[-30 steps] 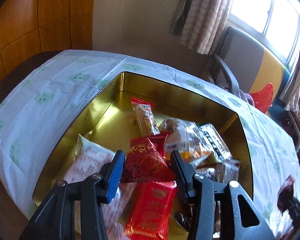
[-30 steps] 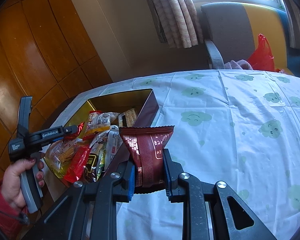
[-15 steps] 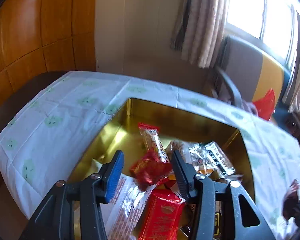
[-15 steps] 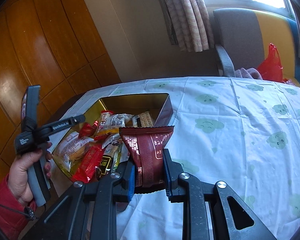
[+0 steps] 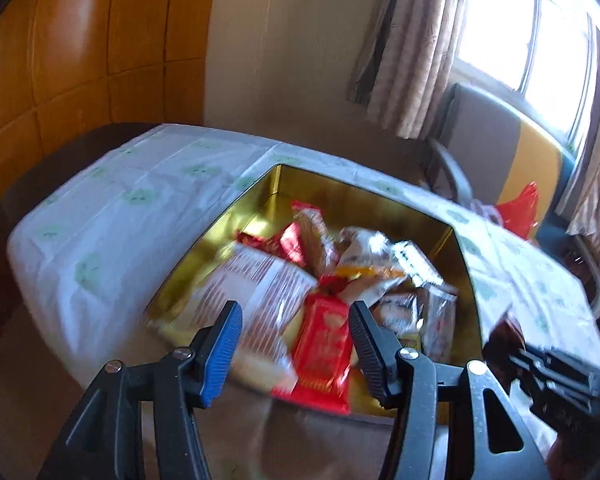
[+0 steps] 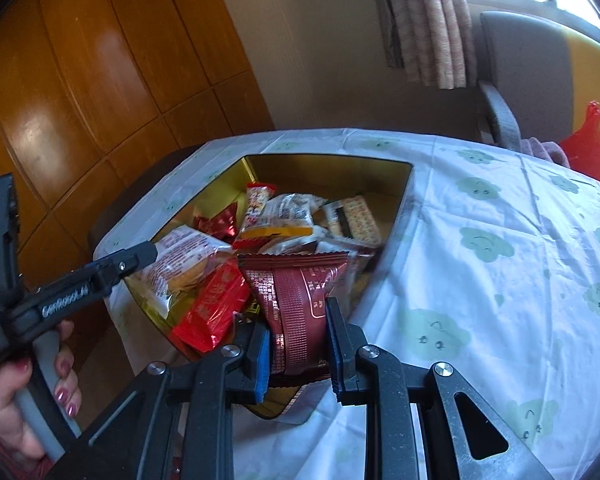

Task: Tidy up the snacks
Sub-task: 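Open the left gripper to drop its sweet while the right gripper lowers its sweet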

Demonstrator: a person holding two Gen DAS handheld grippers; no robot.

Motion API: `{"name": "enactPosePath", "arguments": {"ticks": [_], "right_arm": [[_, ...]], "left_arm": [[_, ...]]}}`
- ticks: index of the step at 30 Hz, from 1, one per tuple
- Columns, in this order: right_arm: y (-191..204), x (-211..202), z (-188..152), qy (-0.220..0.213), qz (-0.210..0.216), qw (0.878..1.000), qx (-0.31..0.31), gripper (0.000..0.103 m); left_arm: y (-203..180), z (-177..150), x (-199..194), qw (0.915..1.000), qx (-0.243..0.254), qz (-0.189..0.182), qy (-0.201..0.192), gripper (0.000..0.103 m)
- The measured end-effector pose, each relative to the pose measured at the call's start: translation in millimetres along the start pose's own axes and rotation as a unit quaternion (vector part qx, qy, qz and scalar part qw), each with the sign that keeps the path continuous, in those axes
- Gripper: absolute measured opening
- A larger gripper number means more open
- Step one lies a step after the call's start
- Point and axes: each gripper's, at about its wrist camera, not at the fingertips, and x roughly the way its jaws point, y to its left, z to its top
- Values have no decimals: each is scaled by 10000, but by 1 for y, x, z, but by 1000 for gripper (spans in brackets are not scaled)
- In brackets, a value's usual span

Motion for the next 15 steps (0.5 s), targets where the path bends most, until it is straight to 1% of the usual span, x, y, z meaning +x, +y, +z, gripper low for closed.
{"name": "enactPosePath", "arguments": {"ticks": [2,8,11,15], "right_arm": [[7,7,1,96,46,9999,-80,24],[28,26,4,358,184,9990,-214,24],[37,35,5,438,225,9983,-304,24],[51,47,7,535,189,9972,-493,24]], "left_arm": [[-3,-8,-5,9997,108,204,26,57],[-7,-22,-10,9978,334,541,190,57],[-5,-26,-13,9971,292,663,250,57],[1,-30,-17,9957,221,870,226,57]]}}
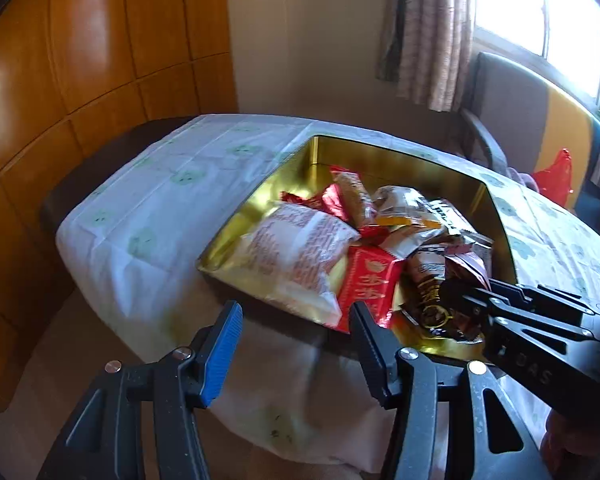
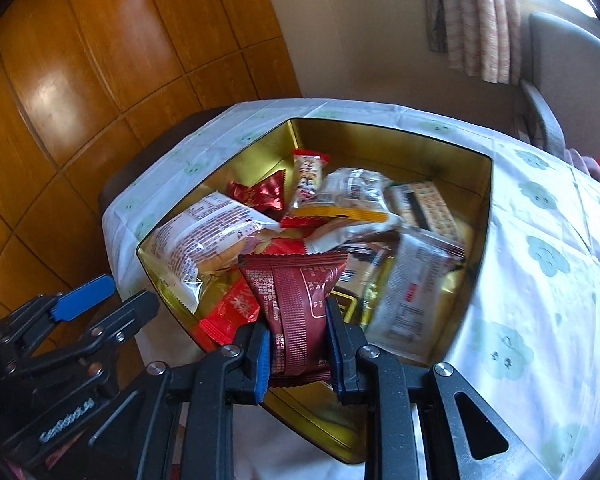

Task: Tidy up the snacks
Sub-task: 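Open the left gripper to drop its sweet while the right gripper lowers its sweet, then open the right gripper to release the dark red sweet into the tin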

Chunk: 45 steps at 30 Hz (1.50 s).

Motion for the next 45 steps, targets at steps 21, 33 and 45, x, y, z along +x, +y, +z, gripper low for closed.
{"name": "enactPosePath", "arguments": {"ticks": [21,33,45], "right_arm": [[17,38,12,328,-144,9993,-60,24],[20,53,30,499,-138,9987,-4,34],[8,15,-5,97,3,9987,491,57]], "left_arm": [[17,-10,-13,9994,-26,356,-23,56],[20,-12,-12,9971,-31,749,105,56],[14,-14,-15,9971,27,762,27,56]]}}
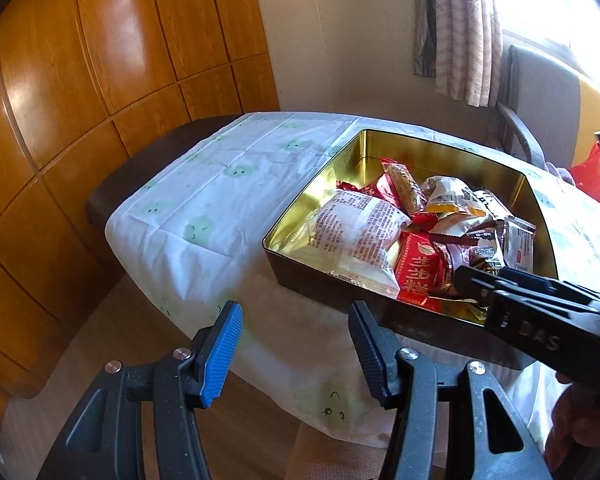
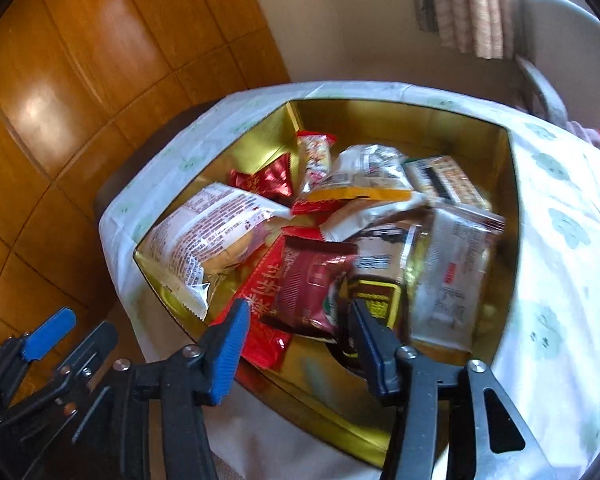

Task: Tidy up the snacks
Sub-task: 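Open the right gripper to release the dark red sweet into the tin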

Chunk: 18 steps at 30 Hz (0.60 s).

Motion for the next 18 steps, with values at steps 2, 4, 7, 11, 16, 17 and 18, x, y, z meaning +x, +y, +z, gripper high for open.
{"name": "enactPosePath", "arguments": {"ticks": [2,4,7,11,16,17,18], "right_arm": [[-2,-10,-4,-147,-30,9998,102,62],[-3,-18,-7,-262,-87,9995,155,68],[-3,-30,-11,-365,-204,9989,193,78],[-5,-49,-18,-624,-516,9965,224,95],[-6,-71,-27,-1031,-1184,9871,325,103],[-7,-75,-27,-1084,-1271,9853,358,103],[-8,-77,-28,-1112,-1320,9843,384,103]], "left_arm": [[-3,0,-1,10000,54,-41,14,56],[-4,0,-2,9999,85,-92,23,56],[-6,0,-5,9999,100,-88,0,56],[-5,0,-9,9999,71,-51,-54,56],[-2,1,-14,9999,36,-8,-134,56],[-1,1,-15,9999,19,-11,-147,56],[1,2,-15,9999,-12,-28,-154,56]]}}
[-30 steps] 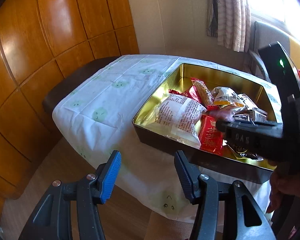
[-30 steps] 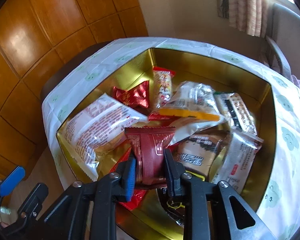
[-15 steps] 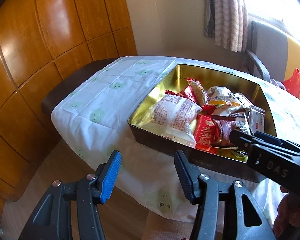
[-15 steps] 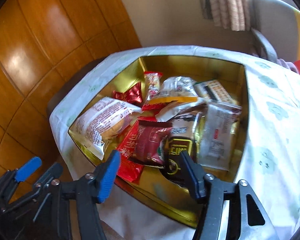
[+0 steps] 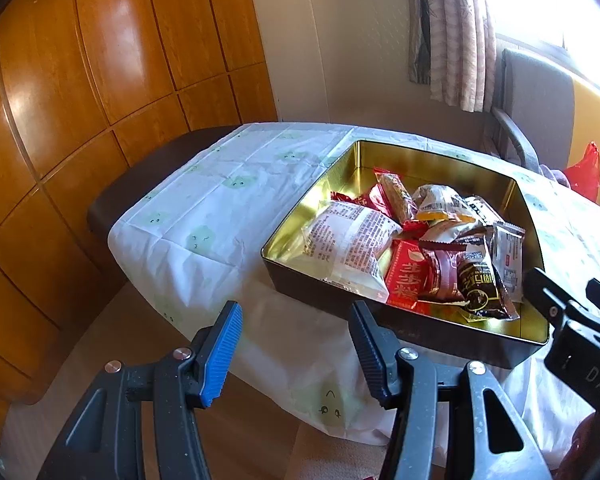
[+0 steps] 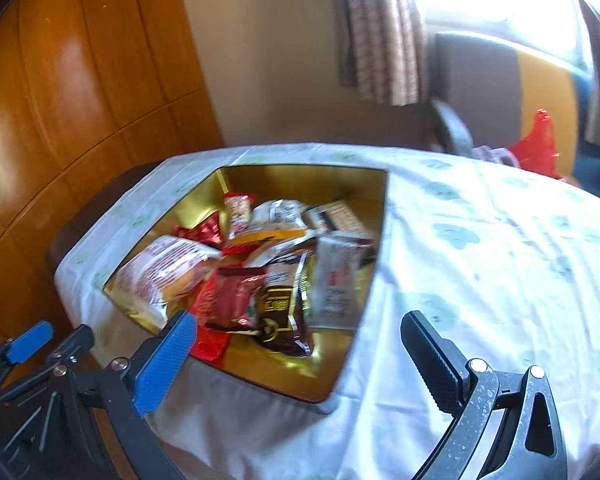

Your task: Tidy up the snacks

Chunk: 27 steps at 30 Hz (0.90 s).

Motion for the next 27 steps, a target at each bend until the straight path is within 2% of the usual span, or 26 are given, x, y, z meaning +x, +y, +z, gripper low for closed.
{"name": "enactPosePath", "arguments": {"ticks": [6,13,15,27], "right_arm": [[1,-11,0,-79,34,10000,19,103],[14,-14,-3,-153,-40,9996,-253,103],[14,-13,-3,-157,-155,9995,-243,103],[9,-6,-2,-59,-153,9997,-183,103]], "left_arm": [[6,2,-2,9997,-182,-191,9,56],[5,2,-4,9996,-174,-224,-27,56],[5,2,-5,9996,-173,-227,-32,56],[3,2,-10,9995,-106,-282,-102,56]]}}
